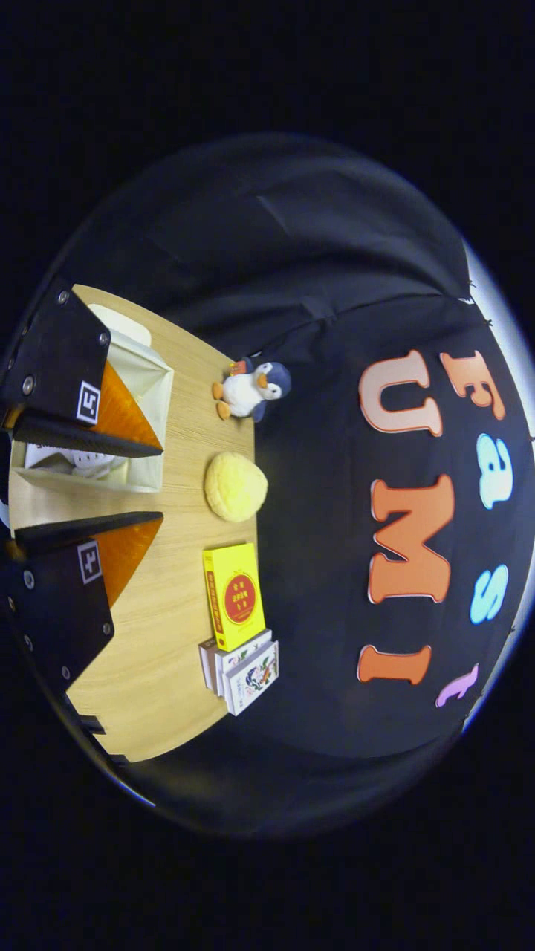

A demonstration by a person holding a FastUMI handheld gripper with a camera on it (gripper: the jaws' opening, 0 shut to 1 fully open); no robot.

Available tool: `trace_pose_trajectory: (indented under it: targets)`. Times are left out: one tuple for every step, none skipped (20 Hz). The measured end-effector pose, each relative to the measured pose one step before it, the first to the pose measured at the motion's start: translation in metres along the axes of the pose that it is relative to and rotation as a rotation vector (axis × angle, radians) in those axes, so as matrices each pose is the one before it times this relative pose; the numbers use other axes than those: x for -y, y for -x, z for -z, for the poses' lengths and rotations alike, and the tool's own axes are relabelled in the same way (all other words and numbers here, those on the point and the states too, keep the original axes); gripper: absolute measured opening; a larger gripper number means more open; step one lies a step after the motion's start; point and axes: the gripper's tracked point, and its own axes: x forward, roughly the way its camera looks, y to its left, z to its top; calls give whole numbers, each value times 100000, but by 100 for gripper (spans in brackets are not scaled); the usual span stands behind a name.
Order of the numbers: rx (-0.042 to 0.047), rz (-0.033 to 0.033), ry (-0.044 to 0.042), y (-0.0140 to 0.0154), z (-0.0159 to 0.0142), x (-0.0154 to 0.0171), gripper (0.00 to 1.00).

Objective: Open the storage box then place both shoes into the box .Put the left shoe in first, then the right shoe, with the right side of both shoes facing outward in a uniform manner.

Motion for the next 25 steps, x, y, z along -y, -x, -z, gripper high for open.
trace_pose_trajectory:
  targets:
    - [4724, 1113, -208, 520, -1270, 1698, 45]
    - [4617, 474, 219, 599, -1123, 1624, 49]
    - [4847, 479, 706, 458, -1034, 1587, 52]
    - [4136, -151, 1431, 373, -1018, 1540, 55]
    - [3145, 639, 1799, 304, -670, 1636, 56]
    - [3158, 1636, 1543, 400, -609, 2010, 56]
    - [2544, 772, 581, 292, -566, 1523, 56]
    - [2915, 383, -330, 274, -691, 1192, 58]
    - [2754, -244, -522, 351, -672, 1181, 60]
    - [3638, -732, -85, 470, -966, 956, 65]
    - [3777, -947, 599, 270, -827, 998, 69]
    - [3239, -585, 843, 211, -483, 1060, 78]
    - [3043, 86, 1173, 259, -452, 1105, 83]
    - [3201, 48, 1028, 169, -433, 1055, 90]
    - [2734, -611, 776, 164, -406, 692, 91]
    - [2566, -686, 370, 166, -293, 441, 92]
    - [2630, -1053, -26, 196, -343, 345, 93]
    - [3045, -903, -482, 115, -440, 297, 93]
    - [3089, -616, -101, 197, -507, 275, 93]
    - [3022, -560, 687, 194, -318, 228, 94]
    - [2072, -656, 1176, 166, -217, 375, 94]
    - [1194, -508, 1067, 163, 112, 339, 95]
    - [31, -582, 481, 153, 78, 307, 95]
    - [-150, -881, -75, 190, 237, 159, 95]
    - [125, -217, -225, -41, -61, -19, 95]
